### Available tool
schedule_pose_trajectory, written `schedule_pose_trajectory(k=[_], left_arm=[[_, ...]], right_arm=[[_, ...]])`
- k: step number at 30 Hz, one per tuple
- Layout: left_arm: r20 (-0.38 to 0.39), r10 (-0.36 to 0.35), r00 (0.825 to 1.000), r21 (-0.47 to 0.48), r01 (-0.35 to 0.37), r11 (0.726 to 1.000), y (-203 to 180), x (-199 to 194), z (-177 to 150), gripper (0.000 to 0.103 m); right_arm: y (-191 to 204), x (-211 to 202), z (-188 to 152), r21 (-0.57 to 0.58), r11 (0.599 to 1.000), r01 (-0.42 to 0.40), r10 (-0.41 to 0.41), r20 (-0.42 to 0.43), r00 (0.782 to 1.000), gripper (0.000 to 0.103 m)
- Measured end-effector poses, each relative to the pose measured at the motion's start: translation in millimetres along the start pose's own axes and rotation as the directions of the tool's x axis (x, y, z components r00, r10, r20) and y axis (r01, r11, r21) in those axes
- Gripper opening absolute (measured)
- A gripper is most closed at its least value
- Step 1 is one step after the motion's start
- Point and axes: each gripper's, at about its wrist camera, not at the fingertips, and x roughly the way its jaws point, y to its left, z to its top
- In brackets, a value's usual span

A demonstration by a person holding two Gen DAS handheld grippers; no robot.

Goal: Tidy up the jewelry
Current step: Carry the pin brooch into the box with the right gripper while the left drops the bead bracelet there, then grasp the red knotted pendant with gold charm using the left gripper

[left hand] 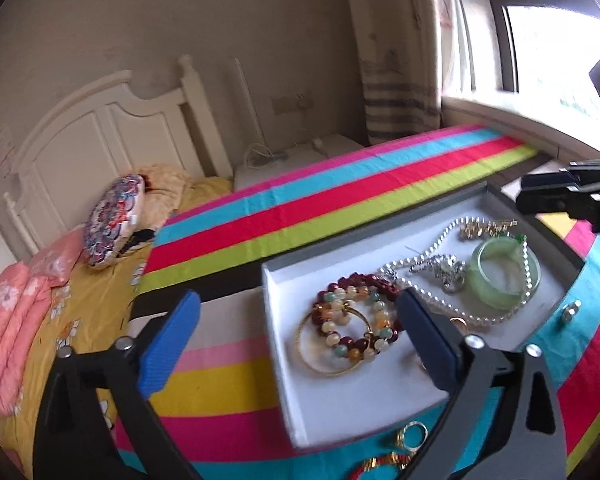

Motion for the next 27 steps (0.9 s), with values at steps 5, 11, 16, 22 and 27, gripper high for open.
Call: schedule_pose_trajectory(k=[5, 11, 16, 22, 27], left_arm=[[0.014, 0.05, 0.999, -0.044, -0.049, 0.998, 13.6, -25.9, -14.3, 0.101], [0.002, 0.056, 0.998, -0.132, -0.056, 0.99, 32.0, -43.9, -44.9, 0.101], [-0.029, 0.043, 0.999, -0.191, -0.048, 0.98, 44.5, -50.4, -73.1, 0.101], [-0.067, -0.055, 0.996, -0.217, 0.039, 0.975, 36.8, -54.5, -94.8, 0.101], [-0.086, -0.082, 0.993, -0.168, 0.067, 0.984, 14.1, -52.5, -101.6, 0.1]], right_arm=[[24.7, -29.3, -4.4, -0.044, 0.999, 0.012, -0.008, 0.09, 0.996, 0.099], [51.4, -44.8, -17.8, -0.101, 0.995, -0.01, 0.02, 0.097, 0.995, 0.099], [73.7, -41.0, -41.2, -0.15, 0.988, -0.044, 0.05, 0.039, 0.998, 0.099], [96.7, -25.9, -77.7, -0.198, 0.978, -0.065, 0.055, -0.056, 0.997, 0.099], [96.8, -20.9, -92.0, -0.179, 0.981, -0.074, 0.06, -0.086, 0.995, 0.099]])
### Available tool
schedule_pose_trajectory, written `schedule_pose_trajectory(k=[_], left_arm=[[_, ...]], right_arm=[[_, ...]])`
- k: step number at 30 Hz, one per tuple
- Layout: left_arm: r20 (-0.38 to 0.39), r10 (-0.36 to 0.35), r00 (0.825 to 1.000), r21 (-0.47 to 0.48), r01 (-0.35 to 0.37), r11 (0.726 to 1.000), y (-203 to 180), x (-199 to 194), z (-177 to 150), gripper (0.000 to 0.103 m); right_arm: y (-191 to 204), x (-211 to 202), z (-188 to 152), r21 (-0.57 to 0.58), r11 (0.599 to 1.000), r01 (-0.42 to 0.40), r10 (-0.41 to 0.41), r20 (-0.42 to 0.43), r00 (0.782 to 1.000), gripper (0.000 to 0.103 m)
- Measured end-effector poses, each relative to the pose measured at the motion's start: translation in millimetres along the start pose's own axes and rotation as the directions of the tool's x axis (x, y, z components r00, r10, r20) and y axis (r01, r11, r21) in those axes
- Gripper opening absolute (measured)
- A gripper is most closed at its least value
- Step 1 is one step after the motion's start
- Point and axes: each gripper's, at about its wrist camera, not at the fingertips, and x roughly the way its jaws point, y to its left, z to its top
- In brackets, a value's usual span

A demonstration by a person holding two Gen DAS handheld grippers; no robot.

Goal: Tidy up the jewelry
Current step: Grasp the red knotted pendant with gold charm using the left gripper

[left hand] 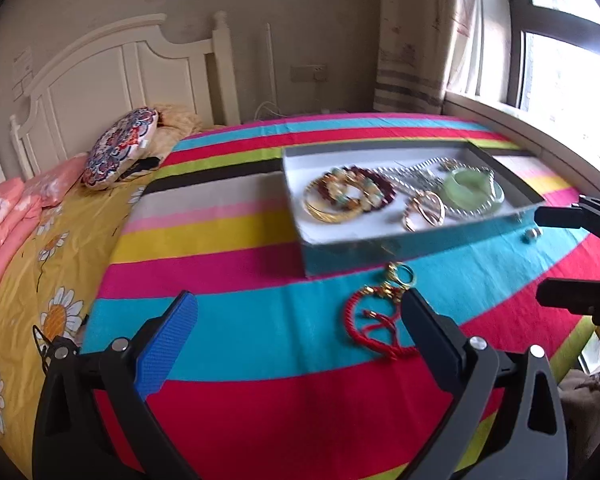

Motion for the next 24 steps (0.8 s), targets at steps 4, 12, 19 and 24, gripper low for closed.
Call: schedule_pose_trajectory(k=[4, 12, 19, 24], left_arm=[[-0.011, -0.042, 0.999, 0.02, 0.043, 0.999, -17.7, 1.8, -4.4, 0.1], [-0.047, -0.066, 0.997, 0.11, 0.071, 0.991, -46.9, 12.6, -10.3, 0.096], [-0.083, -0.161, 0.983, 0.099, 0.169, 0.981, -47.2, 17.0, -14.3, 0.051], [-0.07, -0.193, 0.979, 0.121, 0.2, 0.972, -47.5, 11.0, -19.8, 0.021]], right_arm=[[5.4, 2.1, -5.8, -0.011, 1.0, -0.007, 0.007, -0.005, 1.0, 0.099], [4.6, 2.1, -8.1, -0.004, 1.0, -0.001, 0.001, -0.002, 1.0, 0.099], [-1.9, 2.6, -8.8, 0.02, 1.0, 0.001, -0.001, -0.006, 1.0, 0.099], [1.3, 3.2, -7.6, 0.005, 1.0, 0.003, -0.003, -0.013, 1.0, 0.099]])
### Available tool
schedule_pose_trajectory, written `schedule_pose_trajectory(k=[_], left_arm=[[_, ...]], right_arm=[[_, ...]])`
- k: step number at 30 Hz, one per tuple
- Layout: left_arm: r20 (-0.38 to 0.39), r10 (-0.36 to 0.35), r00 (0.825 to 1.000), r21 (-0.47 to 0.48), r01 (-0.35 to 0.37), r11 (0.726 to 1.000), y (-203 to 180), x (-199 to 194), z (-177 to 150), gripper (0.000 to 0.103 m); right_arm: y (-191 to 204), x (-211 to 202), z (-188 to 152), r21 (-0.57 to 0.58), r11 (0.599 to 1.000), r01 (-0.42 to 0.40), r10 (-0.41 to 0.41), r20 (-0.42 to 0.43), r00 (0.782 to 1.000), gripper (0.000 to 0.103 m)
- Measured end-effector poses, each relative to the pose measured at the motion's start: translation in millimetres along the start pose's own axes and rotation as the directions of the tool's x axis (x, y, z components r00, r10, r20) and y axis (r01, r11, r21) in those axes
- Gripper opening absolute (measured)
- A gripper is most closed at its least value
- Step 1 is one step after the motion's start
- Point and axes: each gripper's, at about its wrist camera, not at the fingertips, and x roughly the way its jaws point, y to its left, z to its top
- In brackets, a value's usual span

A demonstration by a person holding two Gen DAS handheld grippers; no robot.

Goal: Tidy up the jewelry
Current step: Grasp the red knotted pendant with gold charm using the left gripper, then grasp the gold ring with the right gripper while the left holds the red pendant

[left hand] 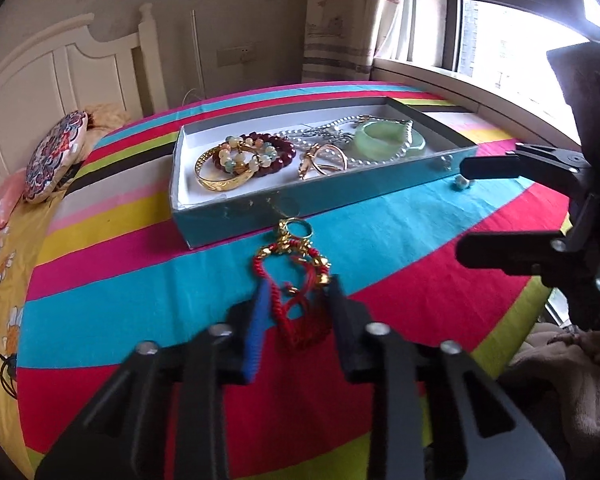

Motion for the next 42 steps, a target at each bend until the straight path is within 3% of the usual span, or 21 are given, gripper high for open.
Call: schedule_pose_trajectory(k=[2, 11, 15, 19, 24, 32, 36, 42], left_arm=[[0.005, -0.004, 1.0, -0.004, 0.004, 1.0, 1.6, -1.9, -1.6, 0.015], [0.019, 0.043, 0.999, -0.049, -0.042, 0.998, 22.7, -15.5, -11.9, 0.014], [0.02, 0.058, 0.998, -0.086, -0.056, 0.995, 37.2, -20.2, -16.5, 0.014], [0.018, 0.066, 0.998, -0.105, -0.064, 0.992, 44.4, -22.0, -20.4, 0.014], [0.021, 0.077, 0.997, -0.105, -0.074, 0.992, 44.6, -23.1, -22.4, 0.014], [0.035, 0.088, 0.996, -0.118, -0.083, 0.989, 46.0, -26.2, -26.5, 0.015], [0.041, 0.088, 0.995, -0.12, -0.083, 0.989, 46.3, -28.7, -29.6, 0.017], [0.056, 0.08, 0.995, -0.134, -0.071, 0.988, 48.2, -32.1, -34.5, 0.017]], right_arm=[[-0.3, 0.1, -0.1, 0.003, 1.0, -0.003, 0.003, -0.003, 1.0, 0.099], [22.0, 13.9, 10.4, -0.04, 0.999, -0.03, 0.029, -0.045, 0.999, 0.098], [33.1, 29.8, 20.6, -0.013, 0.996, -0.092, 0.09, -0.093, 0.992, 0.08], [45.3, 49.1, 34.2, -0.034, 0.997, -0.072, 0.067, -0.126, 0.99, 0.059], [53.9, 69.1, 41.9, -0.024, 0.998, -0.06, 0.055, -0.176, 0.983, 0.051], [57.7, 82.1, 48.8, 0.063, 0.997, 0.048, -0.035, -0.187, 0.982, 0.051], [70.9, 86.6, 47.8, 0.03, 0.991, 0.13, -0.123, -0.18, 0.976, 0.051], [83.7, 87.3, 45.0, -0.035, 0.986, 0.163, -0.166, -0.144, 0.976, 0.028]])
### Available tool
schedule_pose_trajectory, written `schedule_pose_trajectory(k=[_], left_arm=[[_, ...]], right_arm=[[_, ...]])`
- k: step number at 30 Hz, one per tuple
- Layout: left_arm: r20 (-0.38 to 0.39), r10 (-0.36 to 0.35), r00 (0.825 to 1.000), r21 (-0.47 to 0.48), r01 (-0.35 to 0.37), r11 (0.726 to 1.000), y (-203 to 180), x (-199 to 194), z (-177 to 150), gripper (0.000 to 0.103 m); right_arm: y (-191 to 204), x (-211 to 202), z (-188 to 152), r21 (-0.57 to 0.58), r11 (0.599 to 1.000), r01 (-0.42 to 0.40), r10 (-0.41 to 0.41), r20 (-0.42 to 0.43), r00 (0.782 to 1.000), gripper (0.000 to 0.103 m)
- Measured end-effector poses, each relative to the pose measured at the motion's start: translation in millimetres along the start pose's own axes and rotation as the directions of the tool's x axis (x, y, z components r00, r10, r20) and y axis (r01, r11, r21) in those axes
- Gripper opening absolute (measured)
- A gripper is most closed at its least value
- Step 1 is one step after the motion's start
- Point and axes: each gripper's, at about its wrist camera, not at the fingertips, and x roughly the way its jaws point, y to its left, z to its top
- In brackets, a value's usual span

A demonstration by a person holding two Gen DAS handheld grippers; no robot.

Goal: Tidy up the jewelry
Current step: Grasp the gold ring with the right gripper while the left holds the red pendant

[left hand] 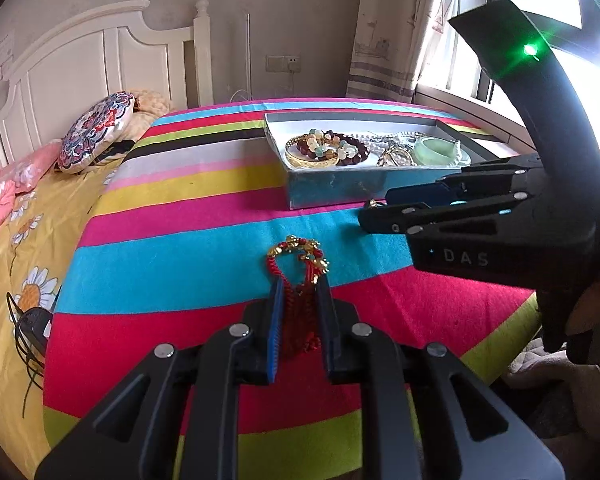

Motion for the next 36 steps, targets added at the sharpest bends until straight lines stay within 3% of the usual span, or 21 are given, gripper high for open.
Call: schedule_pose_trajectory(k=[4, 11, 16, 26, 33, 36], left_arm=[[0.004, -0.009, 1.0, -0.008, 0.009, 1.0, 3.1, -0.7, 0.5, 0.017], [0.006, -0.01, 1.0, -0.011, 0.01, 1.0, 4.6, -1.5, -0.3, 0.017], [0.004, -0.006, 1.0, -0.009, 0.006, 1.0, 4.1, -1.4, -0.2, 0.018], [0.015, -0.015, 1.0, -0.018, 0.015, 1.0, 8.1, -3.2, -3.2, 0.018], [0.029, -0.028, 0.999, -0.034, 0.029, 0.999, 11.9, -5.6, -6.4, 0.019], [0.031, -0.033, 0.999, -0.038, 0.034, 0.999, 13.0, -6.0, -7.1, 0.019]], right_arm=[[0.6, -4.5, -5.9, -0.036, 0.999, -0.025, 0.025, 0.001, 1.0, 0.022], [-15.7, -16.2, -21.0, -0.055, 0.991, -0.121, 0.121, -0.001, 0.993, 0.022], [-29.3, -14.7, -14.9, 0.099, 0.98, -0.171, 0.173, -0.018, 0.985, 0.036], [-7.9, -3.6, 1.4, 0.286, 0.958, 0.001, 0.008, -0.03, 0.999, 0.036], [7.2, 5.0, 5.9, 0.253, 0.962, 0.098, -0.099, -0.011, 0.995, 0.036], [13.3, 5.9, 5.1, 0.191, 0.977, 0.093, -0.098, 0.012, 0.995, 0.026]])
